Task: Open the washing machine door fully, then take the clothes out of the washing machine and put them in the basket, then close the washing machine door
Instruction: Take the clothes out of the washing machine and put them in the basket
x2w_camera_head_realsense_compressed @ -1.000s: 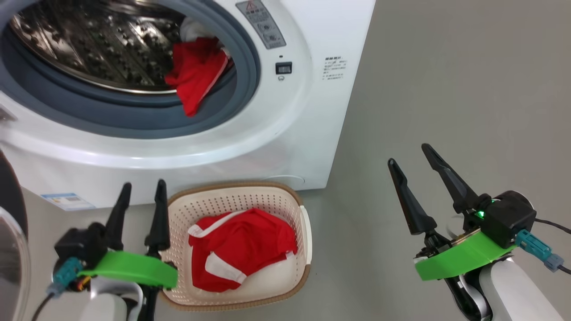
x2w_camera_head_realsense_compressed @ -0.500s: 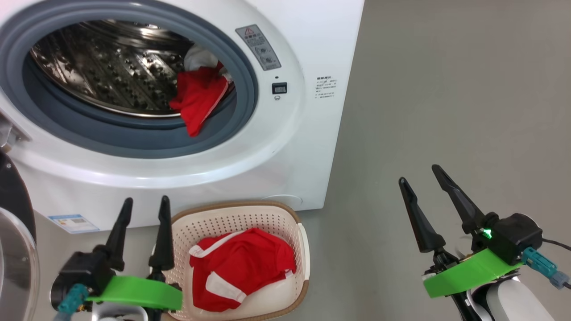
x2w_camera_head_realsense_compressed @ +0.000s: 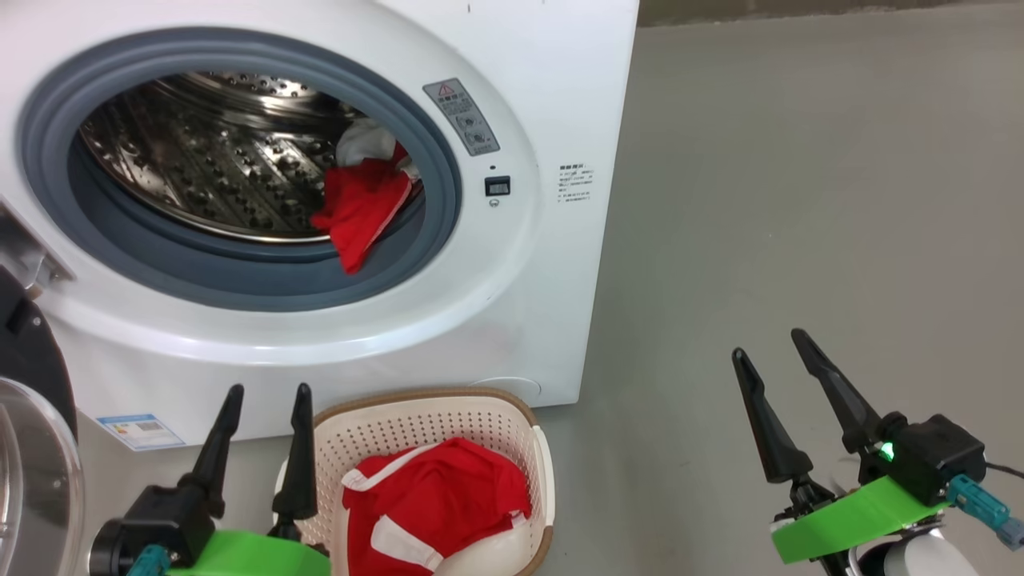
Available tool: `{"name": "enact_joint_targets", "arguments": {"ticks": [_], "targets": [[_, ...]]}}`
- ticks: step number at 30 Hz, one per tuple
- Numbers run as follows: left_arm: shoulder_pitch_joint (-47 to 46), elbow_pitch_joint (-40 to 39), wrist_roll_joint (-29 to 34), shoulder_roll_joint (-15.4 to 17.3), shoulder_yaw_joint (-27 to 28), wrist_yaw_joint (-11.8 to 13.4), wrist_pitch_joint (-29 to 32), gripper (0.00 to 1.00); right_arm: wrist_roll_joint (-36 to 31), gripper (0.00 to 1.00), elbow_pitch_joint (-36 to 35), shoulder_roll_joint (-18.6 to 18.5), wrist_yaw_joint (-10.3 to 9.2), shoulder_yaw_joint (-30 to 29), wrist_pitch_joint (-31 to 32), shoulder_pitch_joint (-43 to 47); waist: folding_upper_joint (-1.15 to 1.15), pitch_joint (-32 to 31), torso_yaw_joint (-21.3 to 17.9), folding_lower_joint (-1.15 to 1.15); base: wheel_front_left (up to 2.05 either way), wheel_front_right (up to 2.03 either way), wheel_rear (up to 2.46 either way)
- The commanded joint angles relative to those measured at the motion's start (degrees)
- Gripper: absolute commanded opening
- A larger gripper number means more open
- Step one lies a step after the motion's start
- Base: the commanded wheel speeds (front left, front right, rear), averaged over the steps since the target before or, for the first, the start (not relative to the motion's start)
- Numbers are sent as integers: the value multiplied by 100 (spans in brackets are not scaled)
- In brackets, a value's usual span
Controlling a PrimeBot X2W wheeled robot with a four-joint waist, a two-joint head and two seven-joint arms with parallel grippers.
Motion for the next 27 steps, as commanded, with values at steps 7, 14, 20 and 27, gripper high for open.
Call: {"name": "enact_joint_targets", "arguments": {"ticks": [7,14,20,27], "targets": [[122,-190,28,98,206,41,-44,100,-66,100,-203,-23,36,77,-37,160,0,-116,2,0,0,0,0],[91,-267,12,98,195,73,-44,100,-71,100,-271,-1,36,51,-37,170,0,-23,8,0,0,0,0],[73,-282,8,98,197,75,-44,100,-79,100,-284,17,36,64,-37,167,0,11,15,0,0,0,0],[-11,-192,-132,98,201,111,-44,100,-83,100,-328,-6,36,122,-37,116,0,130,3,0,0,0,0]]}}
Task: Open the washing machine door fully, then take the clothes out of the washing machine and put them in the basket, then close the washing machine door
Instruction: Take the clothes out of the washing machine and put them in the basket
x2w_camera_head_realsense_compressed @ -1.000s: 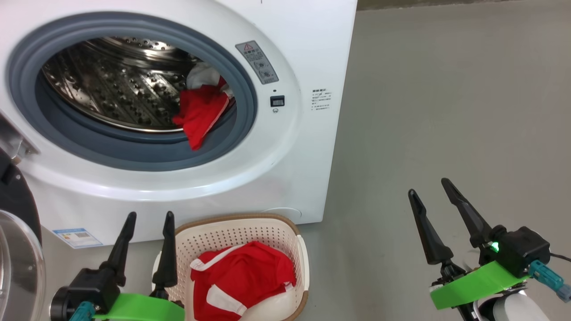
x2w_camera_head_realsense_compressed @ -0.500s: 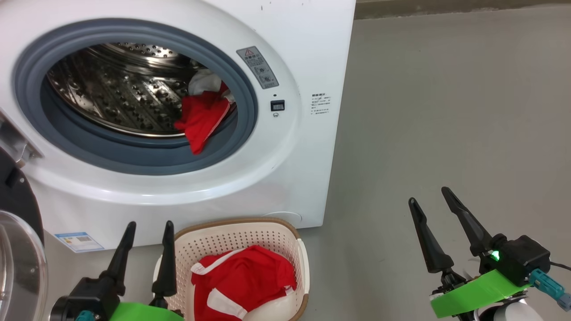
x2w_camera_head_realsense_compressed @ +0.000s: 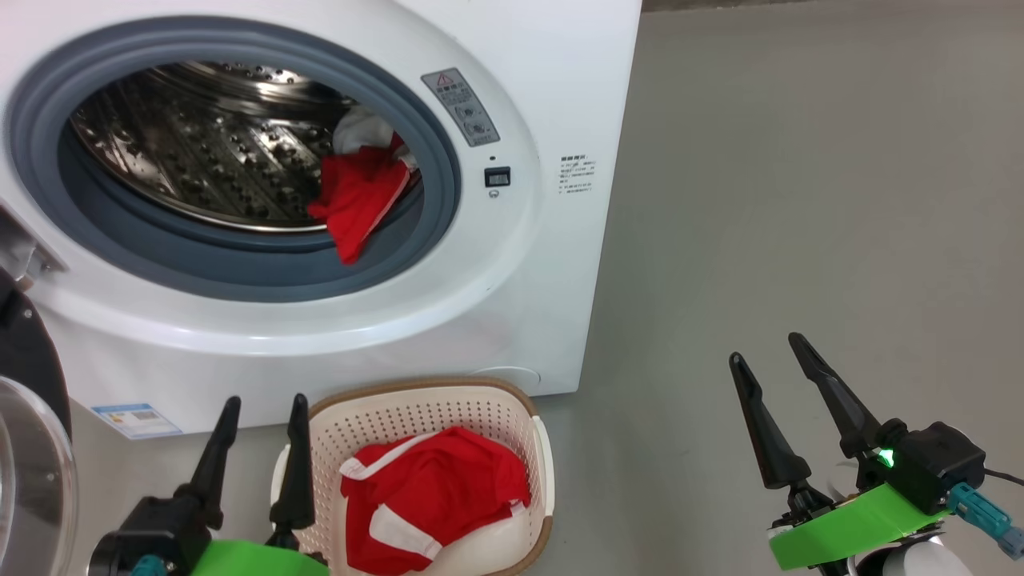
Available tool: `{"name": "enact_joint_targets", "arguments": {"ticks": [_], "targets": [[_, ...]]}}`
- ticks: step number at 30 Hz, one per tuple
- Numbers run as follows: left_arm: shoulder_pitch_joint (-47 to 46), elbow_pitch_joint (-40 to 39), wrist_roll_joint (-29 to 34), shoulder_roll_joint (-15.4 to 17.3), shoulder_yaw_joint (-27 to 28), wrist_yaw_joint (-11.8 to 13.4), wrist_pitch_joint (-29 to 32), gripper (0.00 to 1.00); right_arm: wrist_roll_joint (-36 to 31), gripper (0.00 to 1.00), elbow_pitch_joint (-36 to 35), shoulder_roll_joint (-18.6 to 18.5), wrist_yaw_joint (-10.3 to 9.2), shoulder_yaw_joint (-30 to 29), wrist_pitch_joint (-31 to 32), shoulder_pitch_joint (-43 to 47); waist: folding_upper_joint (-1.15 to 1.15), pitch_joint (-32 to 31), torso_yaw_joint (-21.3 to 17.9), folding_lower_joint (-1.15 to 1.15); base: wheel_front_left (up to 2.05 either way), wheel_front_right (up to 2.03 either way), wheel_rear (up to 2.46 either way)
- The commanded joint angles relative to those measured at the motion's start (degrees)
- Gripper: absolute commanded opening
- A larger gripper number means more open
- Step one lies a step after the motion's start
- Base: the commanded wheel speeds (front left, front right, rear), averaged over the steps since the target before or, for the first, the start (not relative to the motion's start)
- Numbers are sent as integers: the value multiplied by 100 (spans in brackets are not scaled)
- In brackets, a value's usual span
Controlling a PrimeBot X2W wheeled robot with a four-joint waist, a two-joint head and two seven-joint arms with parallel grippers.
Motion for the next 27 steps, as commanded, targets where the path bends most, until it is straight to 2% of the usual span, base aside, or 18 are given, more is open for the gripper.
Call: {"name": "enact_joint_targets", "arguments": {"ticks": [1,8,18,27], "targets": [[-241,-103,-72,87,188,44,-44,100,-60,100,-177,-66,36,127,-37,-75,0,77,6,0,0,0,0],[-665,-3,-58,87,245,15,-44,100,-88,100,-258,-107,36,129,-37,-262,0,440,55,0,0,0,0],[-1731,280,189,98,440,-93,-44,100,-128,100,-390,-132,36,230,-37,-608,0,1123,129,0,0,0,0],[-2785,910,-83,92,599,-266,-44,100,-194,100,-471,-152,36,325,-37,-943,0,1673,61,0,0,0,0]]}}
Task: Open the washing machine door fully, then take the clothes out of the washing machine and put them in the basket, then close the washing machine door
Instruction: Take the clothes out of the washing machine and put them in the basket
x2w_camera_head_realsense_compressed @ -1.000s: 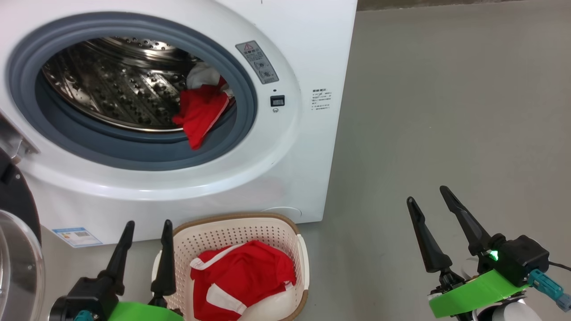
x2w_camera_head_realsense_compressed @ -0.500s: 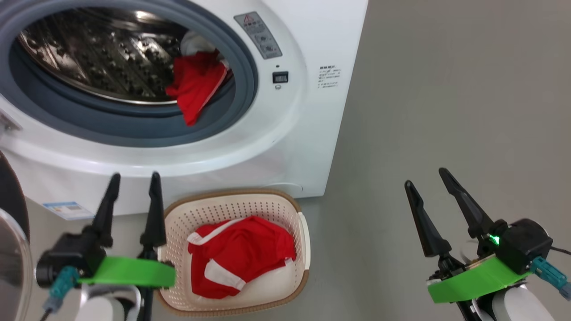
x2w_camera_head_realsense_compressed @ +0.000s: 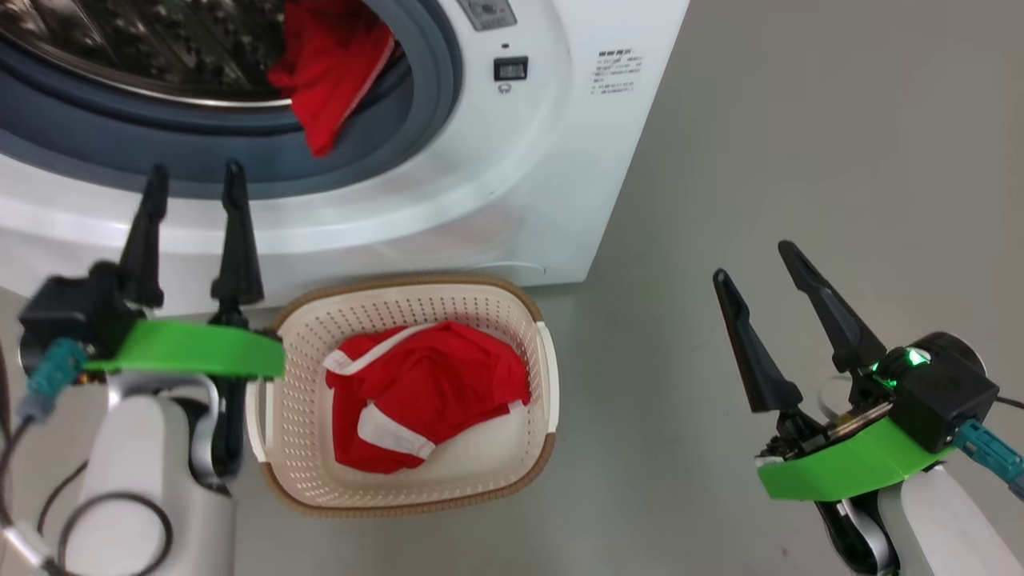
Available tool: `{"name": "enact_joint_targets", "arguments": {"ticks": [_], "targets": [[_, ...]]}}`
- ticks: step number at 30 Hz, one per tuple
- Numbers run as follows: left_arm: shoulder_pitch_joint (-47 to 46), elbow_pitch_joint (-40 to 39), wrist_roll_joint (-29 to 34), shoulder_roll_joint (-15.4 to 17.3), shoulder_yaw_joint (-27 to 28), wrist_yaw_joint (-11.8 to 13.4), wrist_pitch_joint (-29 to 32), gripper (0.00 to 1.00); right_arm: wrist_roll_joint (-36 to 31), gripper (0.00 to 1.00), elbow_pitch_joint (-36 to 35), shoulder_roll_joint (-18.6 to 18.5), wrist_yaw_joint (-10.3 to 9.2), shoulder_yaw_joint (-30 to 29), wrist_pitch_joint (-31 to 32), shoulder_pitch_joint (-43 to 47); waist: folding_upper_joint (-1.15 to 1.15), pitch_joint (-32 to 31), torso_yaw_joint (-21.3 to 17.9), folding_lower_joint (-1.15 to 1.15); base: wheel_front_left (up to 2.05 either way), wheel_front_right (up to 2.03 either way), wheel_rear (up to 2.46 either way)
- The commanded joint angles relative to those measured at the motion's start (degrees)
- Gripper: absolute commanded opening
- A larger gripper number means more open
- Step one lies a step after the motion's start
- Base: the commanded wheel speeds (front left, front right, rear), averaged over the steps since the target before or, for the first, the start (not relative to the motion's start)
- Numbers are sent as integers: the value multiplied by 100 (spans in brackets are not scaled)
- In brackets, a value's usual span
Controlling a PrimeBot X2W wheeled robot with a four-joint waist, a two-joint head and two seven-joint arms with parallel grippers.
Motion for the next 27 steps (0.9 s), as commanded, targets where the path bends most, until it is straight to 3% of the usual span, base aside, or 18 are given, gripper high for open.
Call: {"name": "enact_joint_targets", "arguments": {"ticks": [1,11,16,22,27], "targets": [[-287,10,-185,121,191,-66,-42,100,-78,100,-169,-55,36,140,-37,-117,0,259,-61,0,0,0,0],[-1596,962,-634,368,-101,-179,-43,100,-90,100,-190,-84,36,268,-37,-350,0,799,-177,0,0,0,0],[-2339,1637,-1038,541,-646,-183,-34,100,-94,100,-177,-116,36,299,-37,-473,0,1049,-199,0,0,0,0],[-3053,2392,-1978,603,-1032,-183,337,100,67,100,-15,-195,36,587,-37,-606,0,1191,-242,0,0,0,0],[-3428,2747,-2234,908,-1566,-184,688,100,218,100,68,-201,36,837,-37,-724,0,1256,-346,0,0,0,0]]}}
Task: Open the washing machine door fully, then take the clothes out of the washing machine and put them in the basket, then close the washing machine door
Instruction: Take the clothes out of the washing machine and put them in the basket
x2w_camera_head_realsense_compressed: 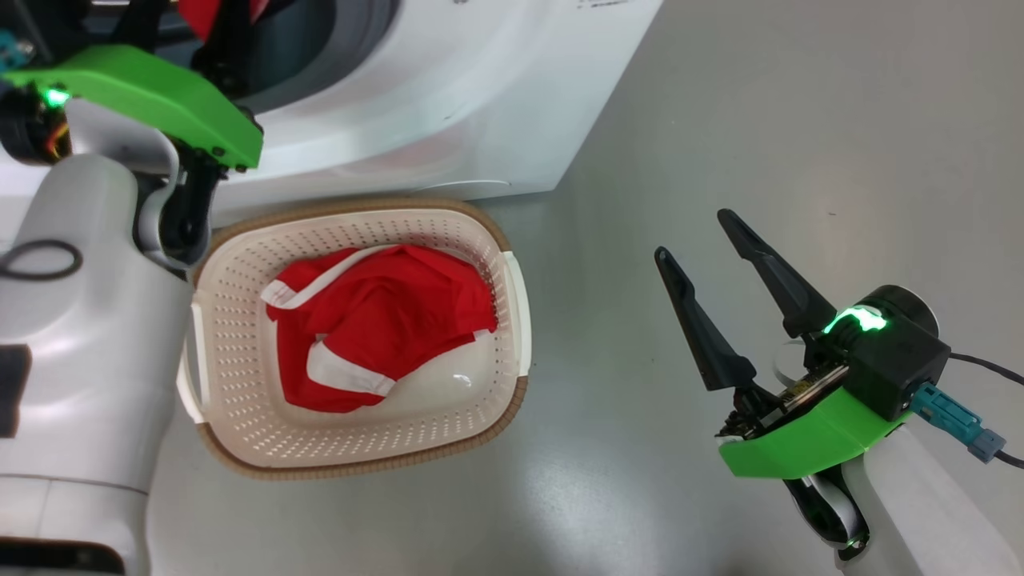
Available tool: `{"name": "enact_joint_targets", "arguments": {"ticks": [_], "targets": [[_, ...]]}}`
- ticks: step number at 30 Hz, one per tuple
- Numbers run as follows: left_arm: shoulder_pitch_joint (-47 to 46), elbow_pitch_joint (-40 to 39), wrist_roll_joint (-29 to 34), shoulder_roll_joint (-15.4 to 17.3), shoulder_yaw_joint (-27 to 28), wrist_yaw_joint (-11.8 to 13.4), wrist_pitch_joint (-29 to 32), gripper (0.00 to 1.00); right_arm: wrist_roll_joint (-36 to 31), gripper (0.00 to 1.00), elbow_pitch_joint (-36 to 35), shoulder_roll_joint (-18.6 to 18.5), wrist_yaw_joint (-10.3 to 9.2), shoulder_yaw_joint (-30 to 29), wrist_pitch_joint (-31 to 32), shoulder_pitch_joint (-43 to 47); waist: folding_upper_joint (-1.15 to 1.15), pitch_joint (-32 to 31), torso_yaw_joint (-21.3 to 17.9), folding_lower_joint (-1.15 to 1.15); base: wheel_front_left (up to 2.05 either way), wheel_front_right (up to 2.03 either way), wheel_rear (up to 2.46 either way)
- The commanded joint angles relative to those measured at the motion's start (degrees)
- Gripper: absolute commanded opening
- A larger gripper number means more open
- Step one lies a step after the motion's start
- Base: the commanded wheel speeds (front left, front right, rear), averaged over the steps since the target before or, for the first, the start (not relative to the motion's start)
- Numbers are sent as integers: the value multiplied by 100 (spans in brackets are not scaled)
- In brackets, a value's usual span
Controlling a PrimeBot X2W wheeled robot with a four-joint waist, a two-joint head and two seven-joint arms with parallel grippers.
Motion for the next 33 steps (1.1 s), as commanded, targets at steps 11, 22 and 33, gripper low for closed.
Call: {"name": "enact_joint_targets", "arguments": {"ticks": [11,22,33], "targets": [[-364,649,200,771,-786,-30,303,100,96,100,-125,-40,36,171,-36,-31,0,71,-180,0,0,0,0],[-822,1371,593,994,-1063,249,18,100,155,100,-173,-8,36,339,-36,-142,0,198,-454,0,0,0,0],[-1108,1937,711,1041,-1260,233,-22,38,181,100,-190,25,36,367,-36,-194,0,278,-626,0,0,0,0]]}}
